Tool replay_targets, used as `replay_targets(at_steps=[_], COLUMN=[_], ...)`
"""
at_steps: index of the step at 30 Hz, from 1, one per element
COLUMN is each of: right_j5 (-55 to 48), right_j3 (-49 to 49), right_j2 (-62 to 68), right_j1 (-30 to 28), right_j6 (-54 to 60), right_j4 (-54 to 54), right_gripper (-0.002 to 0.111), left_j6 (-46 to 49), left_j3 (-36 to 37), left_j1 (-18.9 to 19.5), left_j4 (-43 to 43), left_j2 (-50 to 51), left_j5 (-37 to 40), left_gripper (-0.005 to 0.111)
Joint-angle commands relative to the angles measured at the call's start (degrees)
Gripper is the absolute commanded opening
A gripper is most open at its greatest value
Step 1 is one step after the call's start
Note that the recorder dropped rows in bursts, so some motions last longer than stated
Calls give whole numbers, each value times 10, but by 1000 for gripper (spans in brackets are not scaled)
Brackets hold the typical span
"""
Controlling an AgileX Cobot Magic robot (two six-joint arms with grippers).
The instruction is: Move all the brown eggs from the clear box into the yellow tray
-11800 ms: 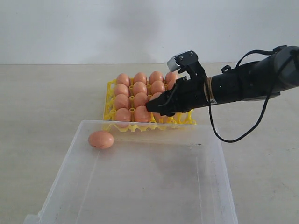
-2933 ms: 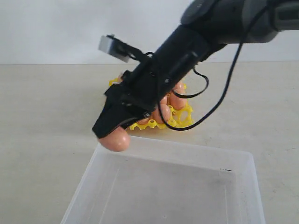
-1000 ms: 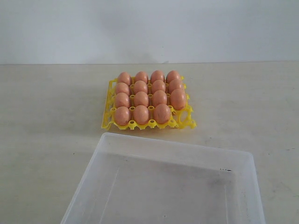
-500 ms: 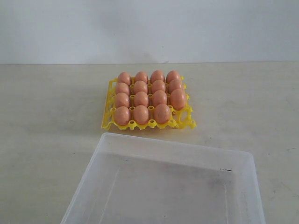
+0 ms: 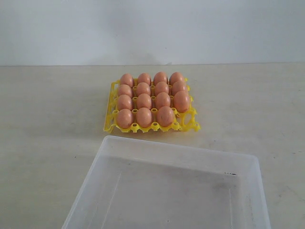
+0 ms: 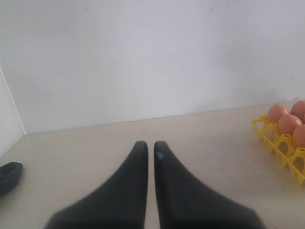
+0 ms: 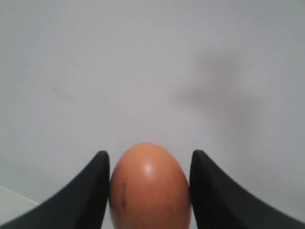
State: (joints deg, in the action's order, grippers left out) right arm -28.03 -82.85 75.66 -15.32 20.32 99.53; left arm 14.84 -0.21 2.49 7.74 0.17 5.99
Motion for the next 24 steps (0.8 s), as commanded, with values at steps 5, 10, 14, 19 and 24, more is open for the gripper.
replay_targets(at_steps=[5, 10, 14, 19, 24], right_j5=[68, 192, 257, 246, 195], right_j3=[-18, -18, -32, -69, -165], right_j2=[59, 62, 62, 62, 87], right_j1=[38, 46, 45, 45, 45], right_j6=[-91, -138, 134, 361, 595], right_j4=[4, 4, 4, 4, 4], right_gripper=[0, 0, 0, 0, 0], left_j6=[2, 2, 2, 2, 2], left_j3=[2, 2, 2, 2, 2], left_j1=[-4, -4, -4, -4, -4], left_j4=[2, 2, 2, 2, 2], left_j2=[-2, -2, -2, -2, -2], left_j5=[-4, -4, -4, -4, -4], left_gripper=[4, 4, 4, 4, 4])
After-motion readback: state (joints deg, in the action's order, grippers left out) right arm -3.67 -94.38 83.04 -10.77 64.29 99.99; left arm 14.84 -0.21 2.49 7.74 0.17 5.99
